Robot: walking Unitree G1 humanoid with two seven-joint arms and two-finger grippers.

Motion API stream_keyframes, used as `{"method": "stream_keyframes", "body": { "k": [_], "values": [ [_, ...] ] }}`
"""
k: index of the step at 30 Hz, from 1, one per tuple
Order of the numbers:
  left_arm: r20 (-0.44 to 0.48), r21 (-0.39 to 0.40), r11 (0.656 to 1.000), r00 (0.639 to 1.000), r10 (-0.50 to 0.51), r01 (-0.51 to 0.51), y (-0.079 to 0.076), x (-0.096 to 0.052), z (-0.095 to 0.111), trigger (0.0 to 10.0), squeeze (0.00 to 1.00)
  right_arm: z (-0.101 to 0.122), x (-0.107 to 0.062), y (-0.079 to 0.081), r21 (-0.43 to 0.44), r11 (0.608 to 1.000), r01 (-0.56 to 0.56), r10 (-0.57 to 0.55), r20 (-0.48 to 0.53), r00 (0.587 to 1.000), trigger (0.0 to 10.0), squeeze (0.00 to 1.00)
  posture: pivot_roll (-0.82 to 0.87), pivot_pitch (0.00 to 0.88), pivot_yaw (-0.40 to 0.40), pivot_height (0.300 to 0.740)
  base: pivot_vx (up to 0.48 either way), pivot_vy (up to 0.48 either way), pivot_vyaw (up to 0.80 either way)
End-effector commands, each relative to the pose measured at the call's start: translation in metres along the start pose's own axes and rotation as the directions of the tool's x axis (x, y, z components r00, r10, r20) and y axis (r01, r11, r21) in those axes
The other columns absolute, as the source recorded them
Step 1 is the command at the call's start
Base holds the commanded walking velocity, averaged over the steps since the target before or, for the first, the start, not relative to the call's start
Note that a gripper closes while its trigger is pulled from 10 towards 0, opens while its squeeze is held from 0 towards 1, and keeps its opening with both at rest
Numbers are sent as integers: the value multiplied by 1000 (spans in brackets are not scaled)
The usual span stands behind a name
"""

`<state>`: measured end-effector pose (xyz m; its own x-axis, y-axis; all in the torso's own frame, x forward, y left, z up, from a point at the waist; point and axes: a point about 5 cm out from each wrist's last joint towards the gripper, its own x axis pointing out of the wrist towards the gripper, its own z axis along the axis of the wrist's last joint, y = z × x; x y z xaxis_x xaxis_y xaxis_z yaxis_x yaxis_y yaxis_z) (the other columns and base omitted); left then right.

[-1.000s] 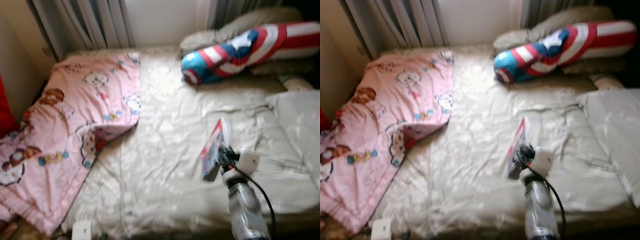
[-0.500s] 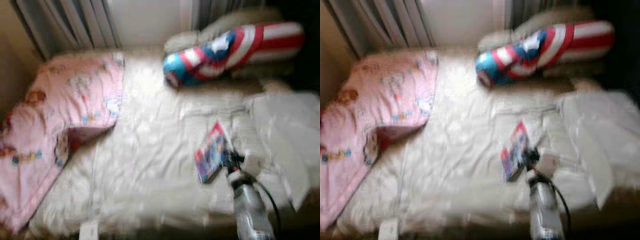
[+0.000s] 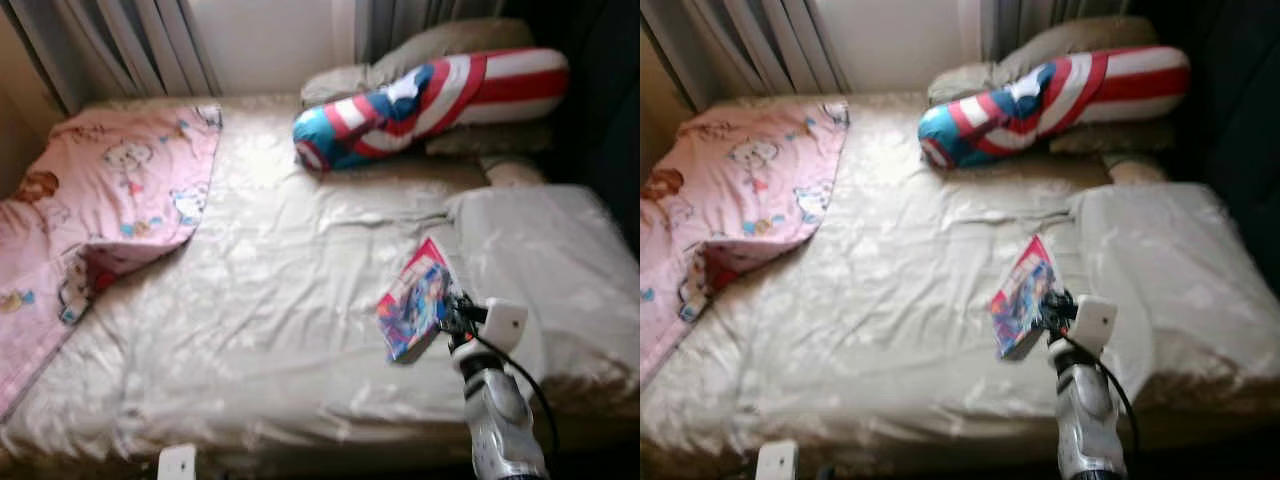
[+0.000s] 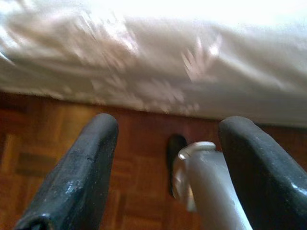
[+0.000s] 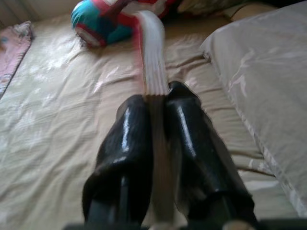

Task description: Clean up the room

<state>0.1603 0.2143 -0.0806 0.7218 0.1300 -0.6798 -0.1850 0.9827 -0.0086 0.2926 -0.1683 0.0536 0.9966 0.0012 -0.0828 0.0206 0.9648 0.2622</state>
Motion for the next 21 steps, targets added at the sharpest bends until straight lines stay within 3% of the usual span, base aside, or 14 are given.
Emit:
{"method": "stream_keyframes", "body": {
  "k": [1, 13, 21],
  "values": [
    [-27, 7, 1000, 1000, 13, -13, 5, -3, -6, 10000, 0, 5, 1, 4, -4, 1000, -22, 22, 23, 999, 10000, 0, -75, 126, 4, 740, 0, 0, 0],
    [36, -15, 1000, 999, -1, 2, 1, 2, 8, 10000, 0, -1, 3, 9, -83, 995, -63, 59, -44, 997, 10000, 0, -78, 127, 3, 740, 0, 0, 0],
    [182, -44, 998, 983, -34, 43, -5, 10, 40, 10000, 0, 0, 1, 15, -97, 989, -113, 111, -17, 994, 10000, 0, -80, 129, 5, 682, 0, 0, 0]
  ]
}}
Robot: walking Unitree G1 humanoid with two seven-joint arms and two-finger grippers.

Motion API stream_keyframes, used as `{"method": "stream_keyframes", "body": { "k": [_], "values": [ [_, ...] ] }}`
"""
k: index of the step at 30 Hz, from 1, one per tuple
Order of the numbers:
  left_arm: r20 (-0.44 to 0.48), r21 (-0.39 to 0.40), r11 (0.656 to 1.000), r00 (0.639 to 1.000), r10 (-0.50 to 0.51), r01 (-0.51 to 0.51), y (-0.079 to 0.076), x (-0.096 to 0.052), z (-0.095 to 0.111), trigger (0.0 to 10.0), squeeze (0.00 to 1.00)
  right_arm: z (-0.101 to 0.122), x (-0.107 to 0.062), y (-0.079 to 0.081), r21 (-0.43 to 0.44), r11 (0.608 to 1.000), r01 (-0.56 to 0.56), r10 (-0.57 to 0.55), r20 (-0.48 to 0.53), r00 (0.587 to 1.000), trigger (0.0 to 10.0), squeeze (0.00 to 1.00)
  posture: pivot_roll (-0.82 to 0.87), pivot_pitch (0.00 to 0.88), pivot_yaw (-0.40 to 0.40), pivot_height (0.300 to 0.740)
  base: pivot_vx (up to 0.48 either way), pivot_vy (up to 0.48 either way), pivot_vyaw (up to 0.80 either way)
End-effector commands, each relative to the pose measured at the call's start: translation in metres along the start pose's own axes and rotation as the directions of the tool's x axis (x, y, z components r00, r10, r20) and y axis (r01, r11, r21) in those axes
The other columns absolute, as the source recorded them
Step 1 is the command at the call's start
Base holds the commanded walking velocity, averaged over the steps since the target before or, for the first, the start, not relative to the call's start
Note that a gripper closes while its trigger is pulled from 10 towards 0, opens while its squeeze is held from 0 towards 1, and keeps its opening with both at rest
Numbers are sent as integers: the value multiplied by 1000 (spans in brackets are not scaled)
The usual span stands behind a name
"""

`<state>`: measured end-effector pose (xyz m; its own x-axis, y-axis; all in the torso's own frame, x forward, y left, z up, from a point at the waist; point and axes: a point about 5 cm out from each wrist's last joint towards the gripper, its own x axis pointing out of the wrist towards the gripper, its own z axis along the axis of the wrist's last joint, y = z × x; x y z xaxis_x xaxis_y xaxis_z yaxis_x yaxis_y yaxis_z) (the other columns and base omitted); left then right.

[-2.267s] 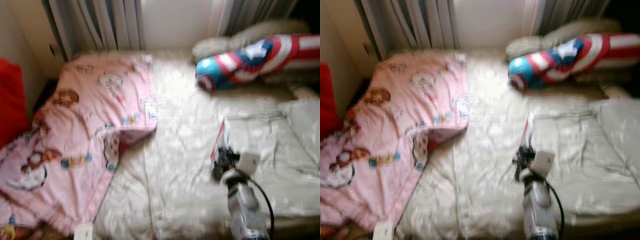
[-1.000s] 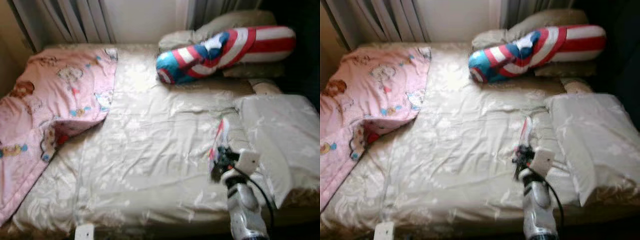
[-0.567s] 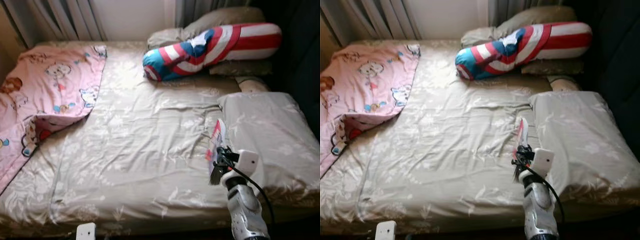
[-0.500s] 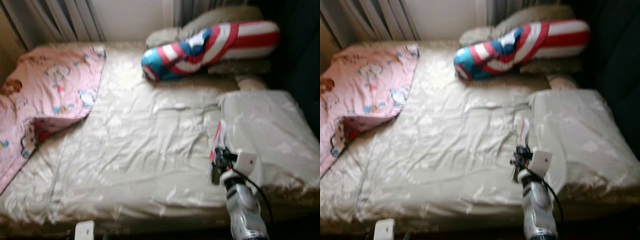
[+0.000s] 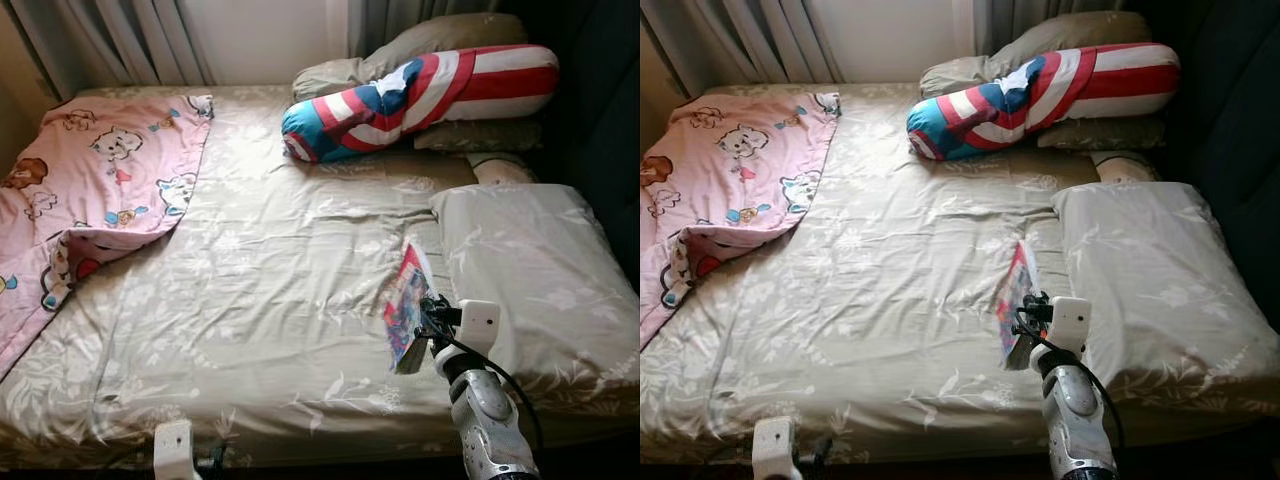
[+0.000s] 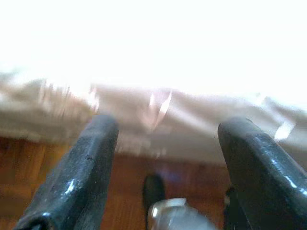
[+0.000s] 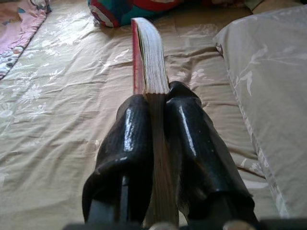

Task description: Clean up the room

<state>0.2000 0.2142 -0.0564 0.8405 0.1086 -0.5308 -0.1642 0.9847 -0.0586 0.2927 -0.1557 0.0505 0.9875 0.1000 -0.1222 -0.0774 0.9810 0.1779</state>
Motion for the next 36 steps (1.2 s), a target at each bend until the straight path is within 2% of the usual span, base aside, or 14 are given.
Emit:
{"method": "stream_keyframes", "body": {
  "k": [1, 11, 14, 16, 17, 20, 22, 28, 34, 36],
  "values": [
    [3, -20, 1000, 1000, 9, -9, 3, -2, -2, 10000, 0, 7, 1, 3, 1, 1000, -24, 24, 54, 998, 10000, 0, -80, 129, 5, 682, 0, 0, 0],
    [68, -41, 999, 998, 7, -4, 5, -1, 7, 10000, 0, 5, 1, 2, -20, 1000, -15, 16, 13, 1000, 10000, 0, -85, 132, 9, 682, 0, 0, 0],
    [130, -46, 999, 992, -5, 11, 5, 1, 18, 10000, 0, 7, 0, 3, -21, 999, -27, 28, 35, 999, 10000, 0, -85, 133, 9, 662, 0, 0, 0],
    [193, -47, 999, 981, -13, 22, 3, 4, 30, 10000, 0, 9, -1, 2, 4, 1000, -23, 22, 62, 998, 10000, 0, -81, 132, 10, 662, 0, 0, 0],
    [193, -47, 999, 981, -13, 22, 3, 4, 30, 10000, 0, 9, -1, 2, 4, 1000, -23, 22, 62, 998, 10000, 0, -81, 132, 10, 662, 0, 0, 0],
    [272, -54, 998, 962, -14, 30, 1, 7, 47, 10000, 0, 9, 0, 4, -1, 999, -33, 33, 55, 998, 10000, 0, -82, 132, 11, 662, 0, 0, 0],
    [277, -55, 998, 961, -14, 31, 1, 7, 48, 10000, 0, 9, 0, 4, -1, 999, -34, 34, 55, 998, 10000, 0, -82, 132, 11, 662, 0, 0, 0],
    [364, -56, 997, 931, -31, 56, -6, 9, 68, 10000, 0, 9, 1, 6, -3, 999, -44, 44, 55, 997, 10000, 0, -82, 131, 13, 662, 0, 0, 0],
    [390, -50, 996, 920, -46, 71, -10, 8, 74, 10000, 0, 6, 1, 5, -11, 999, -47, 48, 31, 998, 10000, 0, -83, 132, 15, 662, 0, 0, 0],
    [399, -50, 996, 916, -48, 74, -11, 8, 76, 10000, 0, 7, 1, 7, -19, 998, -55, 56, 39, 998, 10000, 0, -84, 133, 16, 649, 0, 0, 0]
  ]
}}
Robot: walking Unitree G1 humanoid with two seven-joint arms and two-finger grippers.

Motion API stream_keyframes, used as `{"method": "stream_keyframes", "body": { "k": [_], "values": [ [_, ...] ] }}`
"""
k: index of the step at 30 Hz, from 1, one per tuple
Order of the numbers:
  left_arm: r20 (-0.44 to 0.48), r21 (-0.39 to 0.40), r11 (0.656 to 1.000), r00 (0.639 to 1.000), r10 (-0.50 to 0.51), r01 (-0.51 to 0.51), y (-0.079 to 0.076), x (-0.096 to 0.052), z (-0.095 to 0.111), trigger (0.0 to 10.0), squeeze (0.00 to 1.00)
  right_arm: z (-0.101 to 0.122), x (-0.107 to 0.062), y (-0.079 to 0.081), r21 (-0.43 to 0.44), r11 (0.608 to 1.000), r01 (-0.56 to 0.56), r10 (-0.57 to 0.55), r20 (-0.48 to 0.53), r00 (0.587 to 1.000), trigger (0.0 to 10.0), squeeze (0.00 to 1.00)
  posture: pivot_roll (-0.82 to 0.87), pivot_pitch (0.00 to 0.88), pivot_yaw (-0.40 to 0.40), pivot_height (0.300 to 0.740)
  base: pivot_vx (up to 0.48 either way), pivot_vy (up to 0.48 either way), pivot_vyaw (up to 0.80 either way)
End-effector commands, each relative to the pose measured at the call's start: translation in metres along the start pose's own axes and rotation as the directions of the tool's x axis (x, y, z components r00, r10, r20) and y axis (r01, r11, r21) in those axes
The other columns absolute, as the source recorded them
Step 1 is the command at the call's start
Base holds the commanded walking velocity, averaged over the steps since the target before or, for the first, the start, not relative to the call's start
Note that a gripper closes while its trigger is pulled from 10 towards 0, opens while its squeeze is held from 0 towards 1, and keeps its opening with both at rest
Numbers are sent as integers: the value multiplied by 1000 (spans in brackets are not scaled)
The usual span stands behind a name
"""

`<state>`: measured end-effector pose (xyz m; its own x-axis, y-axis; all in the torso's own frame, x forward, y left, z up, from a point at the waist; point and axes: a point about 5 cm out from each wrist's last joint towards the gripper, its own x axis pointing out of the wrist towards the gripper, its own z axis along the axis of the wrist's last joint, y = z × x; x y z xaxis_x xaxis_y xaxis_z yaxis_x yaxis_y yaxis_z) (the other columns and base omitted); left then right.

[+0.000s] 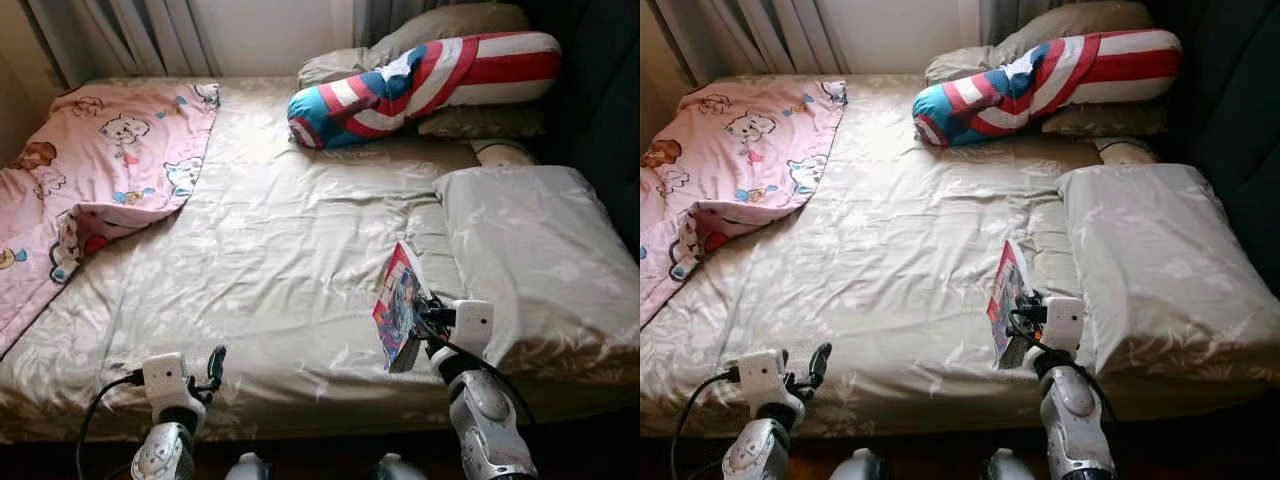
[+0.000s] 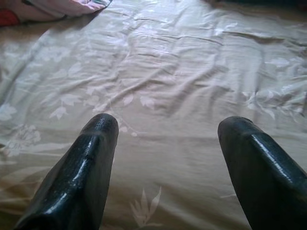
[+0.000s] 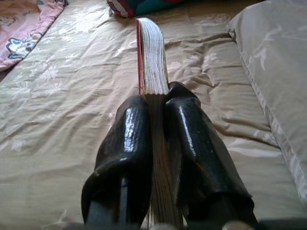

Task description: Clean up the room

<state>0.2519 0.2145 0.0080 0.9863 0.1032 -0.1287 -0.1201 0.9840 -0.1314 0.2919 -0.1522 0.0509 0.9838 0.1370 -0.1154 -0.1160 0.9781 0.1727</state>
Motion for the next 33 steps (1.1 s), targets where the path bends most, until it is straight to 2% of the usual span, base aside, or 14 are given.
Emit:
{"method": "stream_keyframes", "body": {
  "k": [1, 25, 28, 33],
  "values": [
    [-12, -10, 1000, 1000, 4, -4, 0, -3, -3, 10000, 0, 8, 2, 3, -8, 1000, -18, 18, 45, 999, 10000, 0, -82, 133, 16, 649, 0, 0, 0],
    [18, 9, 1000, 1000, -23, 23, -8, 0, 10, 10000, 0, 9, 2, 4, 10, 1000, -25, 24, 64, 998, 10000, 0, -79, 132, 18, 649, 0, 0, 0],
    [20, 10, 1000, 1000, -22, 21, -8, 0, 11, 10000, 0, 9, 2, 8, -16, 998, -52, 53, 72, 996, 10000, 0, -79, 134, 19, 649, 0, 0, 0],
    [19, 10, 1000, 1000, -21, 20, -8, 0, 12, 10000, 0, 11, 2, 11, -13, 997, -76, 77, 87, 993, 10000, 0, -79, 134, 19, 649, 96, 0, 720]
  ]
}}
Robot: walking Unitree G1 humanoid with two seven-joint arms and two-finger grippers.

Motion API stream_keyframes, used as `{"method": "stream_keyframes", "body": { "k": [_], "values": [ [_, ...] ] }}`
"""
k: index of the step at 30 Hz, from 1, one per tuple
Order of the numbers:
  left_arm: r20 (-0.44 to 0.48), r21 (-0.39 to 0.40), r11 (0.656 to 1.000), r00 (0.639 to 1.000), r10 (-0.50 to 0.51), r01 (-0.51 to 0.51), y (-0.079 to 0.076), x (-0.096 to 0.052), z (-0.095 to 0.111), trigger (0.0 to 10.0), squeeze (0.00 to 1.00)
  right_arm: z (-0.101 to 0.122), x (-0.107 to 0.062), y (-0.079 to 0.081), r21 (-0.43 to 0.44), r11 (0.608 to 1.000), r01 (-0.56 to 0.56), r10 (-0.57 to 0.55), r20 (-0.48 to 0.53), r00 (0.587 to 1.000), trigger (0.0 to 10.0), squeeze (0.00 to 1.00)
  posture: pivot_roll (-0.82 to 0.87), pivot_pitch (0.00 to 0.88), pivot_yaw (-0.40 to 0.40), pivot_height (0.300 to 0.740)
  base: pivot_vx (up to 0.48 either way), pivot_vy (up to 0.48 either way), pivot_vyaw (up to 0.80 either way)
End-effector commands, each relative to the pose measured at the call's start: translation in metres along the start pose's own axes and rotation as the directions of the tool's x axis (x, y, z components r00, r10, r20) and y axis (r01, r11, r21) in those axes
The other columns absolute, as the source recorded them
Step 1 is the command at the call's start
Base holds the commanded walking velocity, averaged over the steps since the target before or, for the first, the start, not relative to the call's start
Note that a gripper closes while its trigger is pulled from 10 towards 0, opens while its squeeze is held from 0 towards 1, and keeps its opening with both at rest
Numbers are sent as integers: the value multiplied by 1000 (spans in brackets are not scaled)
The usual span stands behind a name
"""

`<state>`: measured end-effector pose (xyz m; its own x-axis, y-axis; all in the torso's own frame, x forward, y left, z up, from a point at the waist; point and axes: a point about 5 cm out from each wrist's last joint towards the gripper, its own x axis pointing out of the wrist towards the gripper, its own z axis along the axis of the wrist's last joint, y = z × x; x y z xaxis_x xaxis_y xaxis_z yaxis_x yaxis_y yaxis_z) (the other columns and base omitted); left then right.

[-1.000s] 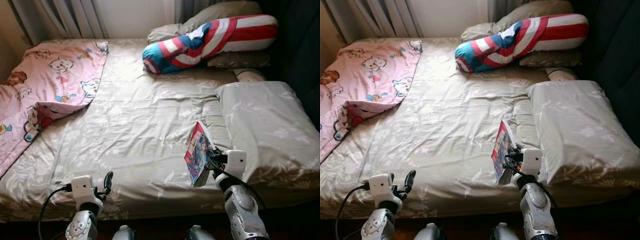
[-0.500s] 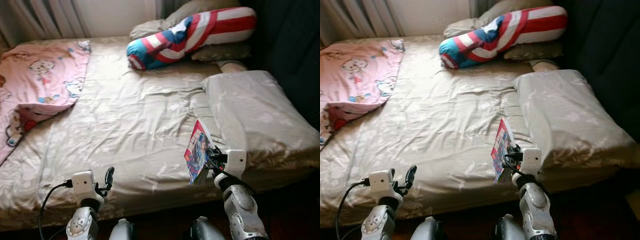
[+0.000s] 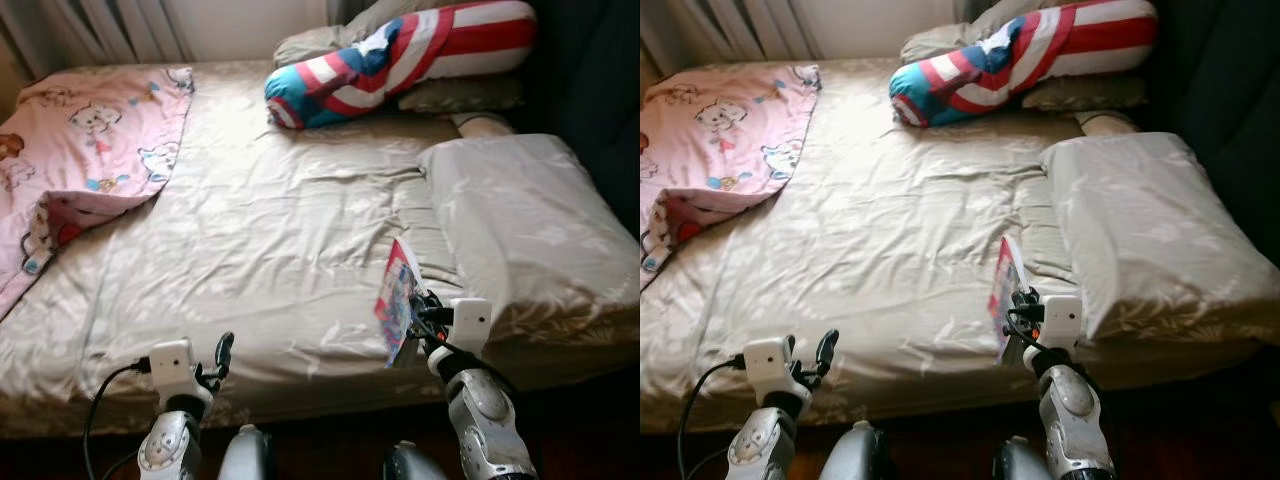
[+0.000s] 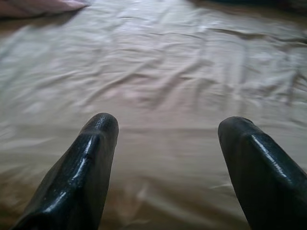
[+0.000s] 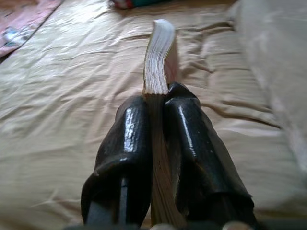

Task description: Clean up the room

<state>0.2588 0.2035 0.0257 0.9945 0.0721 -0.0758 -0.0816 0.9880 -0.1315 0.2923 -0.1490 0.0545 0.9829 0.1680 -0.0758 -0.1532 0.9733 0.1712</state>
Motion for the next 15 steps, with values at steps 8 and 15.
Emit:
{"method": "stream_keyframes", "body": {
  "k": [8, 15],
  "values": [
    [-39, 11, 1000, 999, 10, -9, 5, -5, -6, 10000, 0, 7, 2, 6, 11, 1000, -26, 26, 48, 999, 10000, 0, -80, 134, 20, 649, 213, 0, 261],
    [-48, 14, 1000, 999, 13, -13, 6, -7, -8, 10000, 0, 7, 3, 4, 15, 1000, -13, 13, 46, 999, 10000, 0, -78, 136, 20, 649, 256, 0, 0]
  ]
}}
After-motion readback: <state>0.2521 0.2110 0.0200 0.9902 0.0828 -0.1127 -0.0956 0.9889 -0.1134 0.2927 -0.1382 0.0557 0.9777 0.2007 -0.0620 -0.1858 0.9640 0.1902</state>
